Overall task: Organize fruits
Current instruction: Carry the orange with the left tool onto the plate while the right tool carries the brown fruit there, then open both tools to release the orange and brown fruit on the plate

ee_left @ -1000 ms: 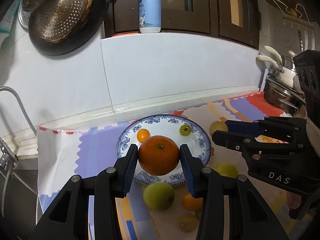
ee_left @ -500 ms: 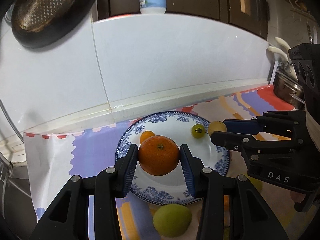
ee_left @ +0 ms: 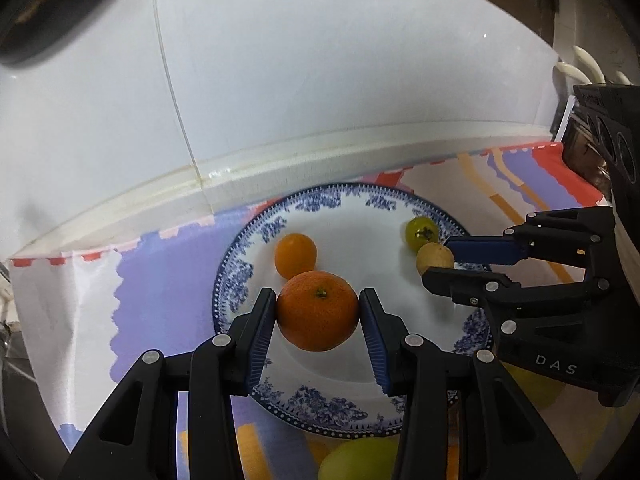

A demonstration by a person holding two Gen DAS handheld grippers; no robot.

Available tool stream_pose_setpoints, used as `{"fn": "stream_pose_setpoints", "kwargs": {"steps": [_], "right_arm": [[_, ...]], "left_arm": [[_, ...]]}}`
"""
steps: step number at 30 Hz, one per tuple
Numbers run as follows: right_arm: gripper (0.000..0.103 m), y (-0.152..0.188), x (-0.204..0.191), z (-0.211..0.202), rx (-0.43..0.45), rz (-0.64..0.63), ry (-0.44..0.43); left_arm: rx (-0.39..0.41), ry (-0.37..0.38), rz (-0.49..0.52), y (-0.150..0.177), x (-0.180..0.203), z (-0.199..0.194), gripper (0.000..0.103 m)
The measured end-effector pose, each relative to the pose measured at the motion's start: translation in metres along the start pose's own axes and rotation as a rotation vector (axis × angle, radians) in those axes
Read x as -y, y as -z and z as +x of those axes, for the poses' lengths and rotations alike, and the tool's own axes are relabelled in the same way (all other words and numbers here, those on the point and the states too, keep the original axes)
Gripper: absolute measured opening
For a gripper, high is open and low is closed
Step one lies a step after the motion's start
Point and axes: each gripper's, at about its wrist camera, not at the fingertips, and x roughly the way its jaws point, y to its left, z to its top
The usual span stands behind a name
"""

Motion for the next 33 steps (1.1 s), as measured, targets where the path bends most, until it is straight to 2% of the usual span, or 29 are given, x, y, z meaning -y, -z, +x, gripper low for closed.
{"fn": "stream_pose_setpoints", "kwargs": {"steps": [7,14,17,19,24,29,33], "right_arm": [[0.027,0.002,0.006,0.017,-0.062,0.009,-0.014],[0.028,0.002,0.009,0.021,-0.074,0.021,-0.009],[0.03,0.001,0.009,0.019,-0.072,0.026,-0.005],[0.033,0.0,0.008,0.015,-0.06,0.033,-0.005],[0.034,-0.001,0.005,0.0,-0.026,0.038,0.012],[0.034,-0.001,-0.003,-0.03,0.044,0.038,0.054],[0.04,0.001,-0.011,-0.055,0.099,0.039,0.078]], "left_arm": [[-0.063,0.005,-0.014,0.001,-0.002,0.017,0.043],[-0.093,0.006,-0.026,0.003,-0.003,0.022,0.043],[-0.07,-0.002,-0.025,0.001,-0.003,0.015,0.048],[-0.041,-0.018,-0.023,-0.001,-0.003,0.006,0.056],[0.029,-0.055,-0.032,-0.001,-0.002,-0.021,0.061],[0.092,-0.091,-0.047,0.007,0.002,-0.054,0.07],[0.144,-0.11,-0.042,0.011,0.007,-0.081,0.075]]}}
